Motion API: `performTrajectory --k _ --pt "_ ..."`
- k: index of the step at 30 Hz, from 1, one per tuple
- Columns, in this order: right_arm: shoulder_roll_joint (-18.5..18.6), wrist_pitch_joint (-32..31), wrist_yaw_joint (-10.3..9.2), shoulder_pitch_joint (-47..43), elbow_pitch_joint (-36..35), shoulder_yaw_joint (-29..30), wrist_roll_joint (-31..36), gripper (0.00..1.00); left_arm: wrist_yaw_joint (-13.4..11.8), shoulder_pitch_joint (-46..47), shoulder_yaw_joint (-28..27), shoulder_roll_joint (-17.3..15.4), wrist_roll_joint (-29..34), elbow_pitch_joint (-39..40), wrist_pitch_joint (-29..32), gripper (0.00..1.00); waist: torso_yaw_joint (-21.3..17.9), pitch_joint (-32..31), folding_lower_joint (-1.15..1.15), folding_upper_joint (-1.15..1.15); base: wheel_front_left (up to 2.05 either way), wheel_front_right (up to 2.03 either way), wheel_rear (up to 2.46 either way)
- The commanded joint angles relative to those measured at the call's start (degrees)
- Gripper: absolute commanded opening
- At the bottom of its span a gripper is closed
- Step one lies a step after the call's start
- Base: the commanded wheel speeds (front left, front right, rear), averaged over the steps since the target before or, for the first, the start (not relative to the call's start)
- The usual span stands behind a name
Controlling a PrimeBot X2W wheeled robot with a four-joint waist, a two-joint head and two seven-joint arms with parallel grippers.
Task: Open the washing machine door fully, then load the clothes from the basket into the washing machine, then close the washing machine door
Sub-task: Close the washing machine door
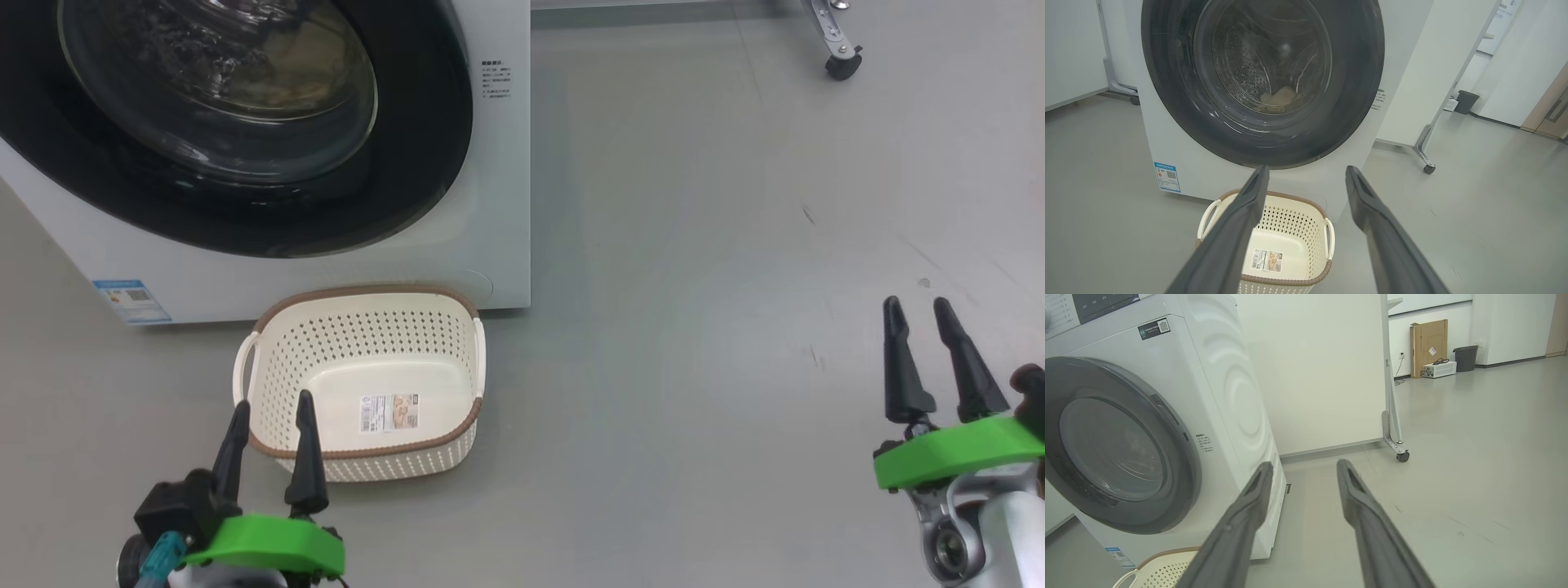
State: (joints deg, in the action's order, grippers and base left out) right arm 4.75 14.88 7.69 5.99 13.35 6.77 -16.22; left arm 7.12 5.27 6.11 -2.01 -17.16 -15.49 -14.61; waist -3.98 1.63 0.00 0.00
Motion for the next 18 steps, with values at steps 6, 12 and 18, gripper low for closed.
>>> performTrajectory --k 6,12,18 --pt "-0.08 0.12 -0.2 1.07 -1.84 -0.71 1.2 1.0 0.36 0.78 -2.29 -0.87 0.37 2.3 -0.39 1.0 -0.02 -0.03 0.0 0.0 0.0 0.0 0.0" --pt "-0.33 0.12 -0.2 1.07 -1.8 -0.78 1.6 1.0 0.36 0.57 -3.16 -0.87 -0.38 2.91 -0.39 1.0 -0.05 -0.1 0.0 0.0 0.0 0.0 0.0" --pt "-0.3 0.12 -0.2 1.06 -1.72 -1.02 2.0 1.0 0.36 0.55 -2.8 -0.87 -0.11 3.25 -0.39 1.0 -0.02 -0.23 0.0 0.0 0.0 0.0 0.0"
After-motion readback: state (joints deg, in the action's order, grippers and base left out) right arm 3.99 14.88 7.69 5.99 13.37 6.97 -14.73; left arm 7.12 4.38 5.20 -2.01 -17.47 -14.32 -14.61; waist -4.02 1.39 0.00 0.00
